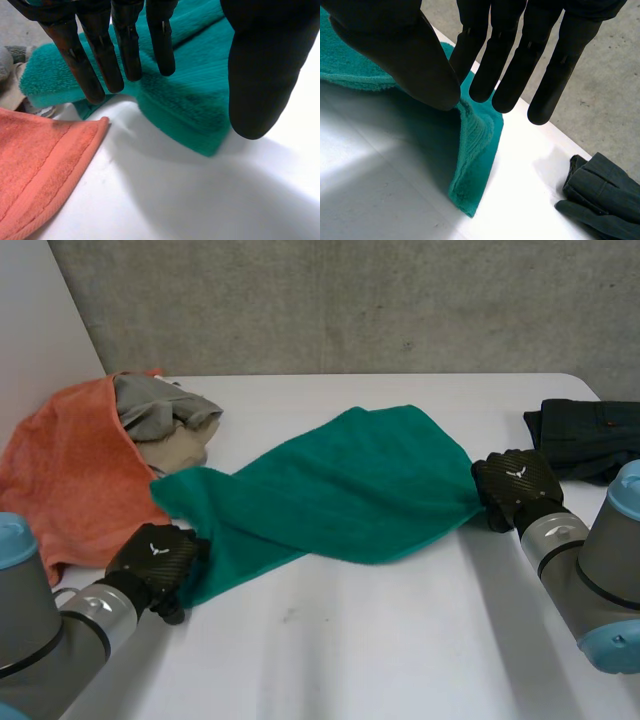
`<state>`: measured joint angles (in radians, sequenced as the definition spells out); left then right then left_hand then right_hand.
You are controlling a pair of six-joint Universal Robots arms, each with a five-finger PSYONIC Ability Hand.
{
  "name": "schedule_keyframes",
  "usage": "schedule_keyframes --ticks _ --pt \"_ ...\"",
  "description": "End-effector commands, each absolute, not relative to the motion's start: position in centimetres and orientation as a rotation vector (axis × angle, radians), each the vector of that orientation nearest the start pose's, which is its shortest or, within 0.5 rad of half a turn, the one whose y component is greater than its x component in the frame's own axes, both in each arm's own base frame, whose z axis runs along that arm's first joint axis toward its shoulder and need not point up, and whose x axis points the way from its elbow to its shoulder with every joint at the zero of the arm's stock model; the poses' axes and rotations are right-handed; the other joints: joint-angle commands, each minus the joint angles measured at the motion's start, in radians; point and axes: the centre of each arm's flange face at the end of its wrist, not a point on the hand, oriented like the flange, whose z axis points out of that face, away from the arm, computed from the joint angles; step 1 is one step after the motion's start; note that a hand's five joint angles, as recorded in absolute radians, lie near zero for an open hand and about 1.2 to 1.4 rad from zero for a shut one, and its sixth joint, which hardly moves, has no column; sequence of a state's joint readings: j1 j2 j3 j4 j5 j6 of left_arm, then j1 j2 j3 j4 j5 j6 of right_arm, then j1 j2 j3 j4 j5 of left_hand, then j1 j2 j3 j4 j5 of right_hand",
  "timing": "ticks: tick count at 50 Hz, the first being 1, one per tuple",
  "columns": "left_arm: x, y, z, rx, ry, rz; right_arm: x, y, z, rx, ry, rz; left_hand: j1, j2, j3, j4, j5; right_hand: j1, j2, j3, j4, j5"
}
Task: Fold the laundry.
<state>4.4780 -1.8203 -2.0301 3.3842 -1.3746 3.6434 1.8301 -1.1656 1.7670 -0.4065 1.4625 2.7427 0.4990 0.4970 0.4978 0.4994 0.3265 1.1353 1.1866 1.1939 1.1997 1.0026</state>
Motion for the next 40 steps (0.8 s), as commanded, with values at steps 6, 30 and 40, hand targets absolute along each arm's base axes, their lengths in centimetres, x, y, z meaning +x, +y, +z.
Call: schedule_keyframes --ticks 6,30,40 --pt "-21.4 -24.1 11.8 1.103 2.375 -1.747 22.2 -29.7 15.0 -0.898 2.277 -1.995 0.166 0.168 0.168 0.166 0.165 0.261 0.21 0.202 0.197 0.219" --pt "-22.0 -27.2 10.6 1.112 2.265 -1.77 22.2 -29.6 14.7 -0.91 2.294 -1.989 0.897 0.899 0.899 0.897 0.895 0.261 0.21 0.202 0.197 0.219" --pt "-21.3 -27.0 15.0 1.025 2.251 -1.814 21.5 -29.9 19.0 -0.936 2.256 -2.083 0.897 0.899 0.899 0.897 0.895 0.261 0.21 0.202 0.197 0.219"
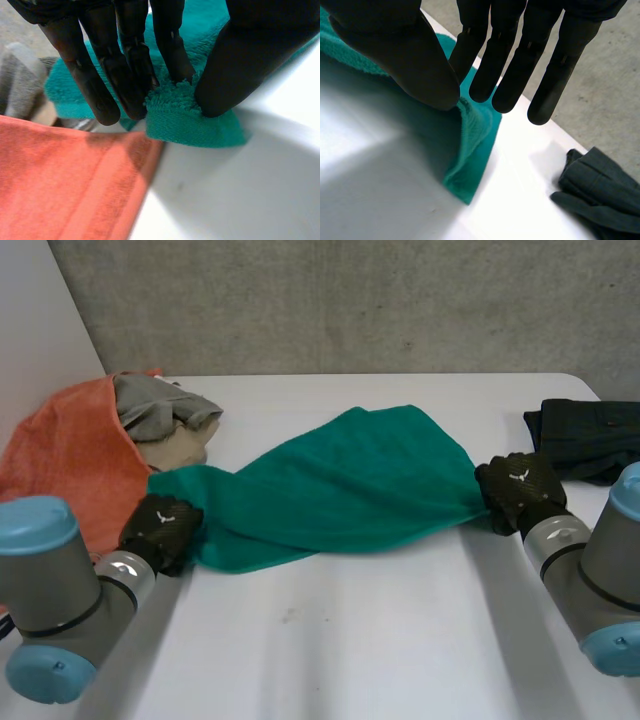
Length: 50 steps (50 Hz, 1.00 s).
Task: Fold the laundry.
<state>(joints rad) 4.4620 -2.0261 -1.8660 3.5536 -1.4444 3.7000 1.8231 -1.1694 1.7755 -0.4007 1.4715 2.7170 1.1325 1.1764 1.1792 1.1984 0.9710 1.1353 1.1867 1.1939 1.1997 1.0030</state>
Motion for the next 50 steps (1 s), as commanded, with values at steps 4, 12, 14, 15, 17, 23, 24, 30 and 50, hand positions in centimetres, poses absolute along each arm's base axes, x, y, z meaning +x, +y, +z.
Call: schedule_keyframes --ticks 4,12,14,15,17,23,24,30,50 --pt "-20.9 -25.3 19.4 0.975 2.269 -1.877 20.1 -29.8 23.3 -1.02 2.276 -2.155 0.264 0.22 0.217 0.198 0.251 0.261 0.21 0.202 0.197 0.219" --pt "-19.9 -21.5 28.6 0.902 2.303 -2.068 16.6 -28.4 32.4 -1.16 2.352 -2.282 0.264 0.22 0.217 0.198 0.251 0.261 0.21 0.202 0.197 0.219" --pt "-19.7 -20.8 30.6 0.887 2.31 -2.121 16.2 -27.9 34.2 -1.168 2.338 -2.299 0.264 0.22 0.217 0.198 0.251 0.261 0.21 0.202 0.197 0.219" --pt "-19.6 -20.7 31.0 0.877 2.316 -2.132 16.2 -27.8 34.4 -1.187 2.337 -2.286 0.264 0.22 0.217 0.198 0.251 0.261 0.21 0.202 0.197 0.219" --pt "-19.2 -21.1 31.4 0.835 2.355 -2.116 16.0 -27.7 34.4 -1.251 2.36 -2.229 0.264 0.22 0.217 0.198 0.251 0.261 0.21 0.202 0.197 0.219" --pt "-19.1 -23.4 28.3 0.809 2.513 -1.934 16.7 -28.8 31.1 -1.434 2.407 -2.015 0.264 0.22 0.217 0.198 0.251 -0.004 -0.056 -0.063 -0.068 -0.046" --pt "-19.4 -23.8 27.2 0.82 2.551 -1.884 17.3 -29.3 29.9 -1.388 2.41 -1.975 0.264 0.22 0.217 0.198 0.251 -0.419 -0.471 -0.478 -0.484 -0.462" --pt "-20.6 -25.1 26.7 0.848 2.546 -1.867 17.9 -30.8 24.6 -0.909 2.486 -1.792 0.264 0.22 0.217 0.198 0.251 -0.799 -0.851 -0.858 -0.863 -0.841" --pt "-24.1 -23.7 38.9 0.69 2.29 -2.405 25.7 -21.8 16.2 -0.417 2.159 -1.415 0.264 0.22 0.217 0.198 0.251 -0.961 -1.012 -1.019 -1.025 -1.003"
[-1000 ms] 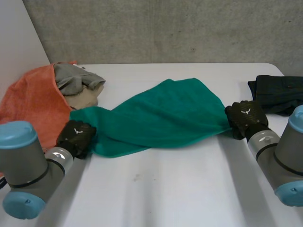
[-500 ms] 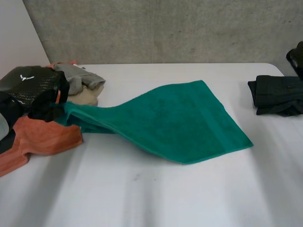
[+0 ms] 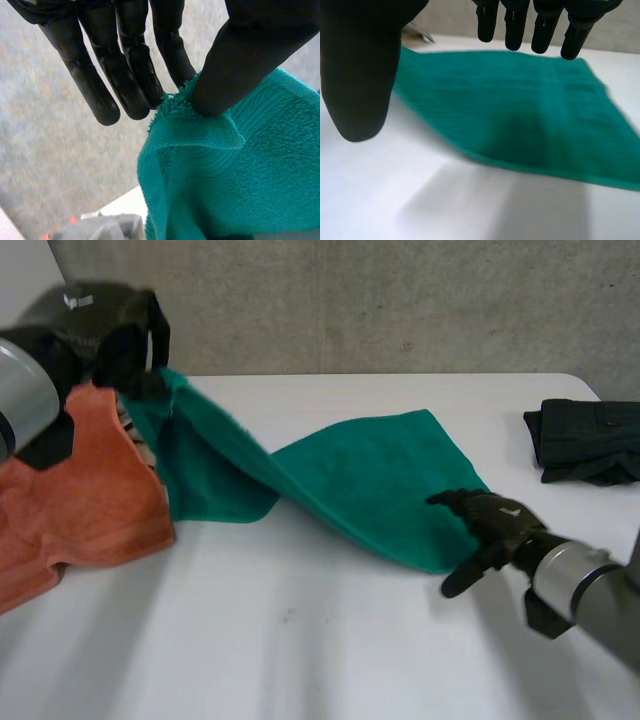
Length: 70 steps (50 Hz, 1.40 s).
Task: Fold the laundry.
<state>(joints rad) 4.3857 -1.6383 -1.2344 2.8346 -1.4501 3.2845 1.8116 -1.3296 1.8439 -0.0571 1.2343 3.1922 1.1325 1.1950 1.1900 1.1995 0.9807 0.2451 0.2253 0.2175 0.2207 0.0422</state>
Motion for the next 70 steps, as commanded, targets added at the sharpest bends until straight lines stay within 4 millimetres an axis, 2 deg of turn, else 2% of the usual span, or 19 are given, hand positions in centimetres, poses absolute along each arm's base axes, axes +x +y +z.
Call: schedule_keyframes --ticks 1,8,10,12,16,18,20,23,29,33,36,39,42,43,45,50,56,63,70 --pt "-24.1 -23.4 39.6 0.667 2.28 -2.441 26.5 -21.7 15.9 -0.399 2.143 -1.439 0.264 0.201 0.206 0.197 0.241 -0.071 -0.051 -0.043 -0.046 -0.042" --pt "-23.6 -22.2 42.4 0.538 2.236 -2.594 27.5 -24.3 13.7 -0.303 2.247 -1.598 0.264 0.201 0.206 0.197 0.241 -0.071 -0.051 -0.043 -0.046 -0.042" --pt "-23.3 -21.8 43.4 0.499 2.196 -2.651 27.1 -26.0 13.0 -0.256 2.322 -1.668 0.264 0.201 0.206 0.197 0.241 0.07 0.09 0.097 0.094 0.098" --pt "-23.1 -21.7 43.9 0.48 2.175 -2.68 26.7 -27.1 12.5 -0.226 2.367 -1.705 0.264 0.201 0.206 0.197 0.241 0.24 0.26 0.267 0.264 0.268" --pt "-22.7 -21.5 44.3 0.464 2.143 -2.707 25.3 -29.7 12.4 -0.179 2.432 -1.788 0.264 0.201 0.206 0.197 0.241 1.15 1.17 1.177 1.174 1.178" --pt "-22.5 -21.7 43.9 0.458 2.155 -2.684 24.2 -31.0 13.4 -0.191 2.434 -1.847 0.264 0.201 0.206 0.197 0.241 1.151 1.171 1.179 1.176 1.18" --pt "-22.1 -22.0 43.2 0.456 2.172 -2.65 23.4 -31.7 14.9 -0.211 2.417 -1.911 0.264 0.201 0.206 0.197 0.241 1.151 1.171 1.179 1.176 1.18" --pt "-21.5 -22.8 42.1 0.446 2.21 -2.588 21.5 -32.7 19.5 -0.268 2.336 -2.079 0.264 0.201 0.206 0.197 0.241 1.151 1.171 1.179 1.176 1.18" --pt "-19.9 -24.5 38.5 0.445 2.378 -2.4 18.6 -32.7 28.5 -0.615 2.187 -2.259 0.264 0.201 0.206 0.197 0.241 1.151 1.171 1.179 1.176 1.18" --pt "-19.4 -24.6 36.4 0.47 2.513 -2.268 16.5 -31.8 32.7 -0.806 2.226 -2.297 0.264 0.201 0.206 0.197 0.241 1.151 1.171 1.179 1.176 1.18" --pt "-19.6 -24.3 33.9 0.52 2.646 -2.12 15.5 -31.6 34.1 -0.893 2.275 -2.26 0.264 0.201 0.206 0.197 0.241 1.151 1.171 1.179 1.176 1.18" --pt "-20.1 -23.7 30.7 0.577 2.78 -1.953 16.0 -31.2 33.5 -0.956 2.296 -2.147 0.264 0.201 0.206 0.197 0.241 1.151 1.171 1.179 1.176 1.18" --pt "-20.7 -23.3 28.4 0.625 2.84 -1.867 17.2 -30.7 31.4 -1.022 2.323 -1.974 0.232 0.17 0.175 0.165 0.209 1.151 1.171 1.179 1.176 1.18" --pt "-21.2 -23.1 27.1 0.651 2.855 -1.855 17.7 -30.7 30.0 -1.034 2.349 -1.908 -0.204 -0.267 -0.262 -0.271 -0.227 1.151 1.171 1.179 1.176 1.18" --pt "-22.2 -22.8 25.6 0.697 2.846 -1.883 18.0 -30.7 28.3 -1.037 2.387 -1.844 -0.682 -0.744 -0.739 -0.749 -0.705 1.151 1.171 1.179 1.176 1.18" --pt "-24.3 -22.0 24.4 0.729 2.733 -2.039 18.8 -30.4 26.4 -1.022 2.4 -1.845 -0.69 -0.753 -0.748 -0.757 -0.713 1.151 1.171 1.179 1.176 1.18" --pt "-28.1 -21.7 25.9 0.779 2.495 -2.283 18.8 -29.8 25.4 -0.972 2.376 -1.903 -0.608 -0.671 -0.666 -0.675 -0.631 1.151 1.171 1.179 1.176 1.18" --pt "-32.7 -21.9 23.9 1.073 2.516 -2.054 18.9 -28.6 24.8 -0.984 2.349 -1.92 -0.558 -0.62 -0.615 -0.625 -0.581 1.151 1.171 1.179 1.176 1.18" --pt "-35.4 -22.9 21.6 1.165 2.576 -1.913 18.3 -29.0 24.1 -0.965 2.382 -1.909 -0.561 -0.623 -0.618 -0.628 -0.584 1.151 1.171 1.179 1.176 1.18"
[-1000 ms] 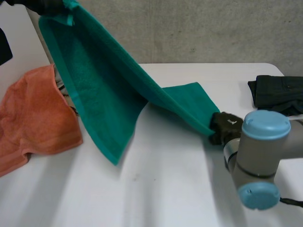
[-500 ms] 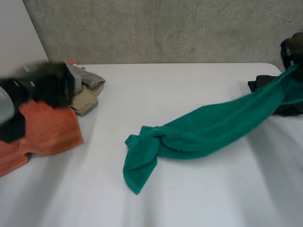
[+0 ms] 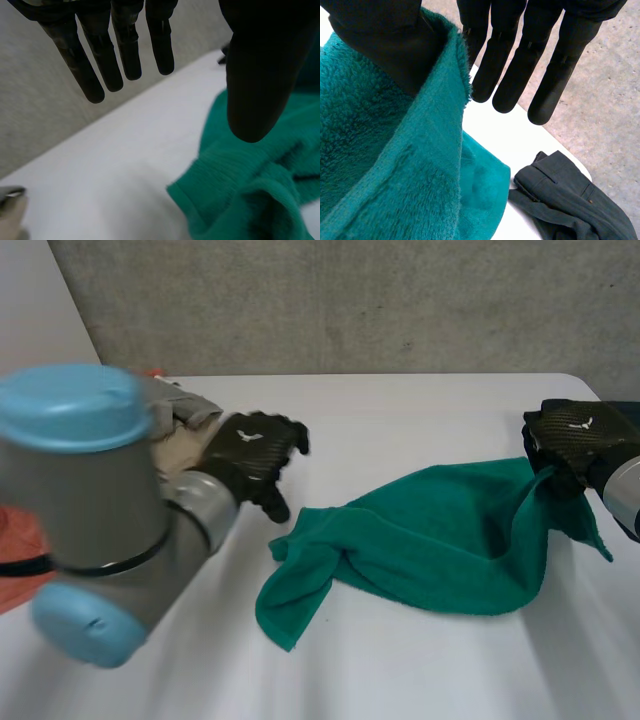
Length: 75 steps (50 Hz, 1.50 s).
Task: Fold the laundry.
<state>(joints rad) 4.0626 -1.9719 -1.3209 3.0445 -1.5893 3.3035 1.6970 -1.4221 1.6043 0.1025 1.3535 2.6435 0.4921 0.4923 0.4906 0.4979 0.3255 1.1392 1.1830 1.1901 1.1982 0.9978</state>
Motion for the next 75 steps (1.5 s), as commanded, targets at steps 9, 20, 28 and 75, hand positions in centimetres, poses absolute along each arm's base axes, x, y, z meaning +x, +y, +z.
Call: schedule_keyframes --ticks 9,20,28,75 --pt "-37.4 -24.1 17.4 1.26 2.612 -1.792 17.4 -30.0 22.6 -0.964 2.427 -1.852 0.068 0.068 0.069 0.062 0.06 0.257 0.213 0.206 0.198 0.224" --pt "-37.9 -25.4 14.6 1.303 2.618 -1.732 18.7 -32.1 20.6 -1.059 2.403 -1.85 0.661 0.661 0.663 0.655 0.653 0.257 0.213 0.206 0.198 0.224" --pt "-37.6 -31.4 21.0 1.02 2.232 -2.168 20.3 -36.8 24.5 -0.81 2.208 -2.245 0.904 0.904 0.906 0.898 0.896 0.257 0.213 0.206 0.198 0.224" --pt "-25.0 -22.2 18.9 1.106 2.424 -1.75 21.6 -33.0 14.8 -1.103 2.252 -2.007 0.048 0.048 0.049 0.042 0.04 0.257 0.213 0.206 0.198 0.224"
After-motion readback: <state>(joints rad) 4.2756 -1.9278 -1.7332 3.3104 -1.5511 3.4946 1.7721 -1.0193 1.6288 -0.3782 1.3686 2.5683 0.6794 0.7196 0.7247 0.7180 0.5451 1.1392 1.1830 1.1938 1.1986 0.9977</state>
